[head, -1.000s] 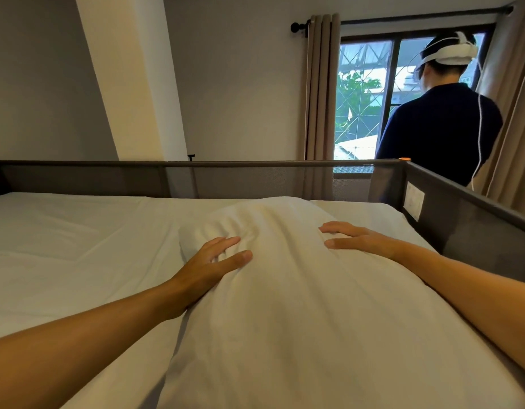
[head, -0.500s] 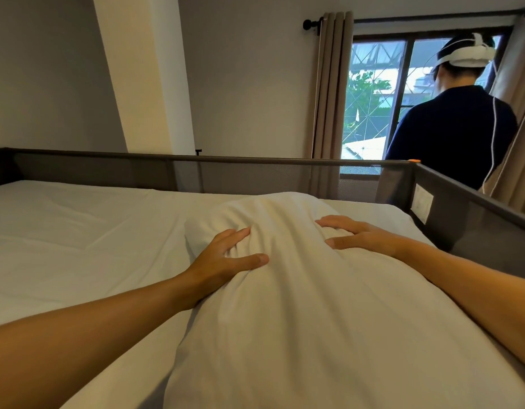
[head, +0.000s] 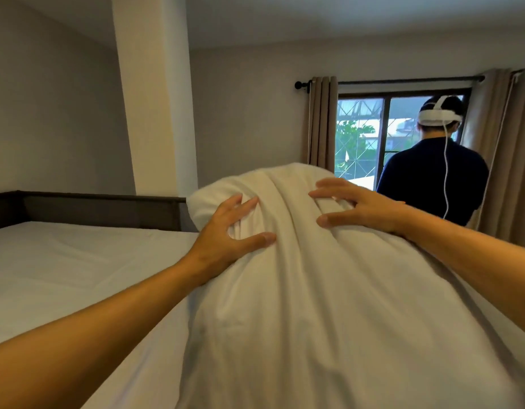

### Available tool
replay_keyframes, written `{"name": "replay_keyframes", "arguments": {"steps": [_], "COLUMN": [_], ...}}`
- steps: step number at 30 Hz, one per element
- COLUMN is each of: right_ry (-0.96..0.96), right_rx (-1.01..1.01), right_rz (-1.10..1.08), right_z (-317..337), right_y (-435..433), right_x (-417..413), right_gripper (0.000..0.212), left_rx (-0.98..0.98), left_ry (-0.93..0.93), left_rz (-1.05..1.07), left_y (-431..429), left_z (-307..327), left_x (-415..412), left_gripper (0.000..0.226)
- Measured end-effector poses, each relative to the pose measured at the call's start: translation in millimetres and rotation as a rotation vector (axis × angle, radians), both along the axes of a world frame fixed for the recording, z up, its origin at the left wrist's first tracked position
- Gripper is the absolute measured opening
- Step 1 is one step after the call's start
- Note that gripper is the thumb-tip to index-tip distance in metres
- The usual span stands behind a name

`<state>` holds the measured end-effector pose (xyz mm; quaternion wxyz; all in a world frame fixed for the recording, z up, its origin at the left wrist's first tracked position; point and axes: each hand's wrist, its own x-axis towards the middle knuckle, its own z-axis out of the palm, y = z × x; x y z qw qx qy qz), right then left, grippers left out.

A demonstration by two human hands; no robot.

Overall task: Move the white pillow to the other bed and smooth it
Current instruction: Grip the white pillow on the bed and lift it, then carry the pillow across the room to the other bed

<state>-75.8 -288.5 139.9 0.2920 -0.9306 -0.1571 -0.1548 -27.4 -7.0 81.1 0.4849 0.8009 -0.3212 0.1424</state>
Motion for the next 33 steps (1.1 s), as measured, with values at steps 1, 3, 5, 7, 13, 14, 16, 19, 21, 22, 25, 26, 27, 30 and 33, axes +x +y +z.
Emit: {"name": "replay_keyframes", "arguments": {"steps": [1, 3, 5, 7, 13, 14, 16, 19, 21, 22, 25, 26, 27, 30, 33], "right_ry": [-0.045, -0.141, -0.258, -0.39, -0.634, -0.651, -0.685, -0.73, -0.726, -0.716, -0.659, -0.636, -0.611, -0.544, -0.472], "right_rx": [-0.017, -0.037, -0.05, -0.041, -0.018, -0.009, 0.018, 0.062, 0.096, 0.115, 0.179, 0.201, 0.22, 0.256, 0.282], "right_rz": [0.0, -0.006, -0.011, 0.003, 0.088, 0.104, 0.145, 0.225, 0.297, 0.334, 0.463, 0.509, 0.554, 0.672, 0.792], "right_z": [14.8, 45.6, 76.0, 104.4, 180.1, 186.5, 194.2, 196.7, 194.0, 191.5, 180.0, 176.0, 171.9, 157.9, 138.3], "right_y": [6.4, 21.8, 40.2, 57.5, 139.4, 154.3, 184.3, 233.0, 266.5, 283.1, 333.5, 349.5, 365.3, 410.0, 453.9], "right_x": [-5.2, -15.9, -26.1, -35.8, -67.2, -70.1, -71.8, -68.3, -63.2, -60.1, -53.1, -50.8, -49.1, -45.3, -44.1], "right_gripper": [0.061, 0.064, 0.069, 0.071, 0.072, 0.071, 0.072, 0.073, 0.071, 0.07, 0.068, 0.068, 0.068, 0.069, 0.069], "left_rx": [-0.012, -0.029, -0.038, -0.032, -0.048, -0.039, -0.008, 0.029, 0.041, 0.051, 0.091, 0.104, 0.116, 0.16, 0.211], "left_ry": [-0.057, -0.173, -0.278, -0.386, -0.642, -0.674, -0.709, -0.736, -0.718, -0.704, -0.664, -0.649, -0.63, -0.582, -0.518], "left_rz": [-0.007, -0.005, 0.013, 0.048, 0.121, 0.141, 0.19, 0.277, 0.335, 0.368, 0.48, 0.525, 0.574, 0.709, 0.839], "left_y": [6.3, 21.2, 39.5, 57.1, 145.9, 161.6, 193.8, 244.9, 278.1, 294.1, 337.6, 350.5, 362.5, 392.9, 417.6], "left_z": [13.8, 43.9, 77.8, 112.9, 206.2, 215.9, 228.8, 234.9, 232.4, 230.1, 222.1, 219.1, 215.6, 204.7, 190.7], "left_x": [-2.7, -8.0, -13.4, -17.7, -57.1, -65.2, -81.0, -104.4, -120.6, -128.6, -157.4, -167.8, -179.0, -213.9, -248.3], "left_gripper": [0.085, 0.082, 0.083, 0.083, 0.077, 0.075, 0.075, 0.076, 0.075, 0.074, 0.076, 0.076, 0.075, 0.074, 0.076]}}
